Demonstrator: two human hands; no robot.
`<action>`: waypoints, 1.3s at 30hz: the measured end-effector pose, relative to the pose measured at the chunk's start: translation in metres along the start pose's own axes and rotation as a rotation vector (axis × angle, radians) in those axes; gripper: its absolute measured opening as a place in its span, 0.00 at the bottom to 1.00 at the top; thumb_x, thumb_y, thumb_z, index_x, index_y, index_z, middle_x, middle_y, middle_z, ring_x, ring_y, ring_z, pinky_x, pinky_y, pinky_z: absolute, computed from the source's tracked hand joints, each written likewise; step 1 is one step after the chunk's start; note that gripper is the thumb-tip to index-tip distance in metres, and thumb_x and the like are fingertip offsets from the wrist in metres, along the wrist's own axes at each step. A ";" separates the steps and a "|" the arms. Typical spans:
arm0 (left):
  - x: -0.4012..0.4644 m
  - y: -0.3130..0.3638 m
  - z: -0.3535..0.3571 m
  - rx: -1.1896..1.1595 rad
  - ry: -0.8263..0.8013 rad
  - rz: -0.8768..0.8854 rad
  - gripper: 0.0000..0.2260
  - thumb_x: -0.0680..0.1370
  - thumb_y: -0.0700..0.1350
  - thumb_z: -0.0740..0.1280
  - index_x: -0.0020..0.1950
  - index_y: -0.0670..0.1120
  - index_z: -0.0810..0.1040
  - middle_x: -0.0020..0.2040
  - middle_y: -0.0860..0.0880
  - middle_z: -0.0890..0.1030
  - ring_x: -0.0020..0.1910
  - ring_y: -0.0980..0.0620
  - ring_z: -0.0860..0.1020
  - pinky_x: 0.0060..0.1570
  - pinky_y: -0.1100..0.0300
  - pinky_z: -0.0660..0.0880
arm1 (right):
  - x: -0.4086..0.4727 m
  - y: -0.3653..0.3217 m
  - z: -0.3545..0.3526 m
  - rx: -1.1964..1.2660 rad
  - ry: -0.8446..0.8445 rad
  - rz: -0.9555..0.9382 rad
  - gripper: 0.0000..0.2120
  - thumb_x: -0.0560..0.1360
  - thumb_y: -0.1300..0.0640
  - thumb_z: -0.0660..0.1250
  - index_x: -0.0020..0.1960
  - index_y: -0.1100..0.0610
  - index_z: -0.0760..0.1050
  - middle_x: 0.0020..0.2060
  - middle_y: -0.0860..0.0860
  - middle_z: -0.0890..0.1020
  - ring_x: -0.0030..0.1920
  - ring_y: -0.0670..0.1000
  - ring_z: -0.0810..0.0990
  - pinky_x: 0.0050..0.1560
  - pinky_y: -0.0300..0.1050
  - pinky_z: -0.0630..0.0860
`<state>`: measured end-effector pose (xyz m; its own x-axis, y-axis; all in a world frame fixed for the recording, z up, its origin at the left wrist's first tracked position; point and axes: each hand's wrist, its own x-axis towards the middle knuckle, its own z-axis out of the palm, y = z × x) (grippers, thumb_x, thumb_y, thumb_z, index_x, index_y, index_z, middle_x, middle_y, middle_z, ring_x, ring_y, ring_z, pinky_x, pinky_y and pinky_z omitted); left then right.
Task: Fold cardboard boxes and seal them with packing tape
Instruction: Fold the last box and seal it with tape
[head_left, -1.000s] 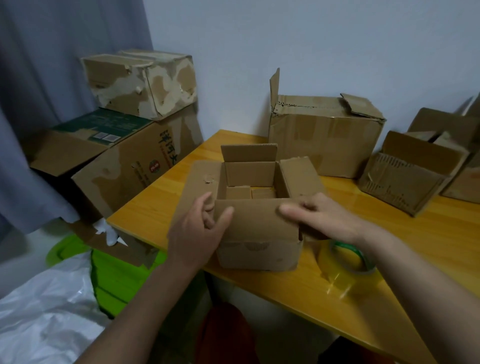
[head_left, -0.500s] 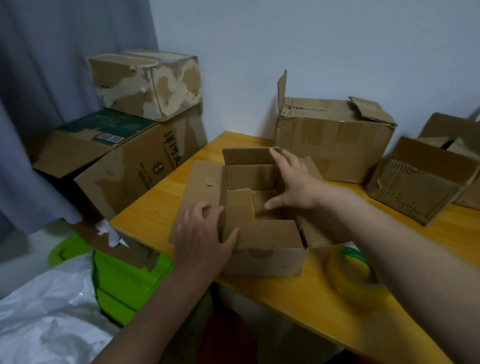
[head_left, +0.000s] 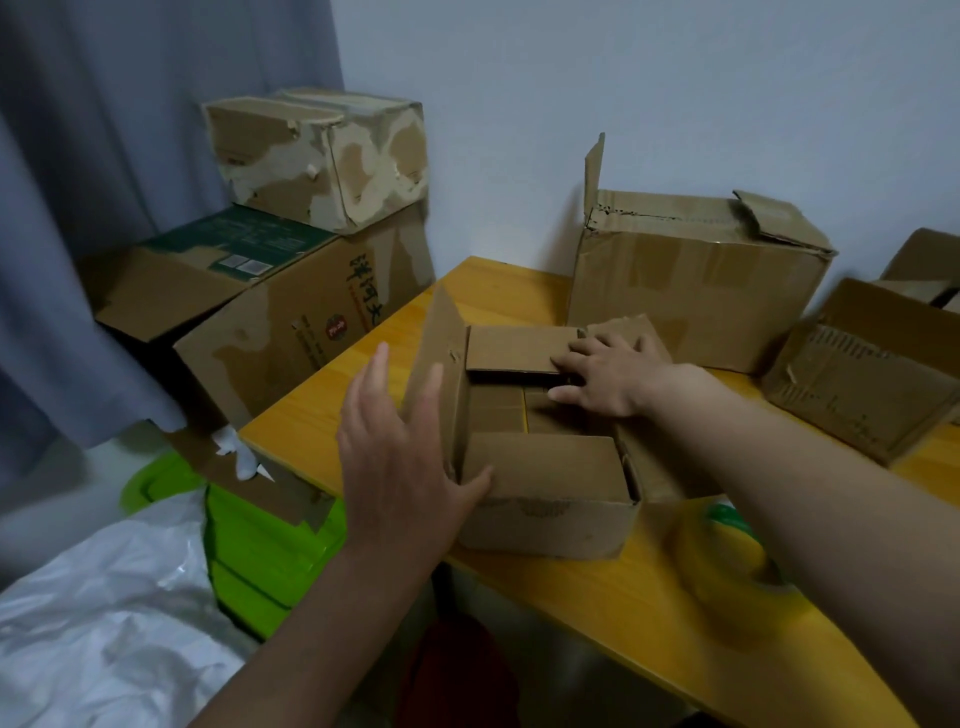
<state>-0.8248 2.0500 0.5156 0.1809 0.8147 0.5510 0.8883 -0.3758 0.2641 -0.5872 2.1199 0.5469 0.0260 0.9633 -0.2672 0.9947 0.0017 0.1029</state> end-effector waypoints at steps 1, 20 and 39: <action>-0.002 0.001 0.000 -0.123 0.021 0.012 0.48 0.59 0.55 0.81 0.74 0.48 0.62 0.76 0.41 0.55 0.70 0.38 0.66 0.59 0.48 0.73 | 0.000 0.000 0.002 -0.012 0.000 -0.002 0.32 0.78 0.33 0.48 0.78 0.44 0.49 0.78 0.48 0.50 0.77 0.56 0.44 0.71 0.70 0.45; -0.014 0.015 0.033 -0.278 -0.583 -0.018 0.48 0.68 0.66 0.72 0.78 0.61 0.45 0.77 0.52 0.32 0.77 0.47 0.48 0.73 0.52 0.58 | -0.106 -0.006 -0.002 1.105 0.205 0.040 0.38 0.76 0.37 0.58 0.78 0.50 0.48 0.77 0.47 0.56 0.74 0.50 0.60 0.71 0.48 0.60; 0.025 0.005 0.011 0.192 -0.637 0.800 0.52 0.64 0.77 0.63 0.76 0.62 0.34 0.79 0.50 0.36 0.77 0.46 0.34 0.75 0.43 0.40 | -0.093 0.016 0.050 1.017 0.174 -0.210 0.14 0.80 0.62 0.61 0.62 0.53 0.78 0.72 0.46 0.68 0.71 0.44 0.64 0.69 0.38 0.58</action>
<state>-0.8110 2.0731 0.5220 0.8869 0.4613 -0.0255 0.4524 -0.8782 -0.1552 -0.5690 2.0172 0.5258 -0.0908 0.9952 -0.0370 0.5943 0.0244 -0.8039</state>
